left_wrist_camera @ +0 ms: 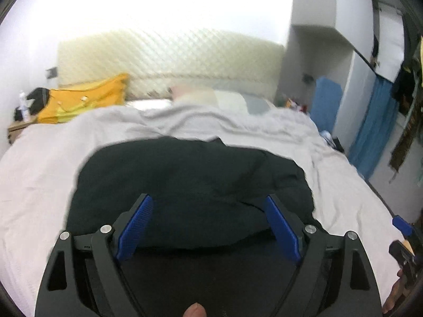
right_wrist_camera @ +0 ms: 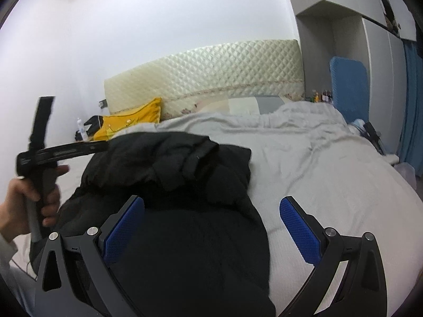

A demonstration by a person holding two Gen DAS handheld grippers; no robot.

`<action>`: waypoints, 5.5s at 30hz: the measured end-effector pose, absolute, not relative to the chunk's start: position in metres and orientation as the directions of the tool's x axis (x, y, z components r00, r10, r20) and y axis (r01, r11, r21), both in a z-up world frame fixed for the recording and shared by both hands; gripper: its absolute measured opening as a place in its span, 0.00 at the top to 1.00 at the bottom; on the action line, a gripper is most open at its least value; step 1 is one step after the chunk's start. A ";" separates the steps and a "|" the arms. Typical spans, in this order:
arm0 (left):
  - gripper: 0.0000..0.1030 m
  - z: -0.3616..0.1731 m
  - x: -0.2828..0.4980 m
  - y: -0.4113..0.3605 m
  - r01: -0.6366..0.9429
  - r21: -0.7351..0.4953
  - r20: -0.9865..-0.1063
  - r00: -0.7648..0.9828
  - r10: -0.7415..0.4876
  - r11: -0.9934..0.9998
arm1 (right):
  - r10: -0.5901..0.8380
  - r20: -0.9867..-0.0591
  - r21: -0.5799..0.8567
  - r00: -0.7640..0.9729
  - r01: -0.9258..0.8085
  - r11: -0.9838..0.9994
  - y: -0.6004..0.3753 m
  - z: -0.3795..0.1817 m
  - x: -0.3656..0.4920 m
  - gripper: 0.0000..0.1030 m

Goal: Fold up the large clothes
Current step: 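Move both grippers over the jacket hem, then grasp the jacket hem with both grippers, then lift the hem with both grippers and fold it toward the collar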

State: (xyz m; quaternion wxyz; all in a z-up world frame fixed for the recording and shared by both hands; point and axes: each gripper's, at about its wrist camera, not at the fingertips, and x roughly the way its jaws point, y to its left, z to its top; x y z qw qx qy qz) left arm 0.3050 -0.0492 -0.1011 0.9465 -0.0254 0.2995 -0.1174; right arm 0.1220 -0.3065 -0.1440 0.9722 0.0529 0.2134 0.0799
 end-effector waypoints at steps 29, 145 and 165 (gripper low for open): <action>0.16 -0.166 0.422 0.050 0.010 -0.121 -0.619 0.781 -0.084 0.993 | 0.244 -0.568 0.267 0.786 -0.105 0.958 -0.266 -0.188 0.341 0.72; 0.12 -0.175 0.144 0.125 -0.140 -0.239 -0.870 0.471 -0.148 0.961 | 0.367 -0.771 0.445 0.521 0.028 0.895 -0.343 -0.227 0.069 0.00; 0.12 -0.254 0.166 0.228 -0.329 -0.393 -0.904 0.308 -0.296 0.859 | 0.679 -0.623 0.740 0.389 0.009 0.673 -0.351 -0.274 0.088 0.02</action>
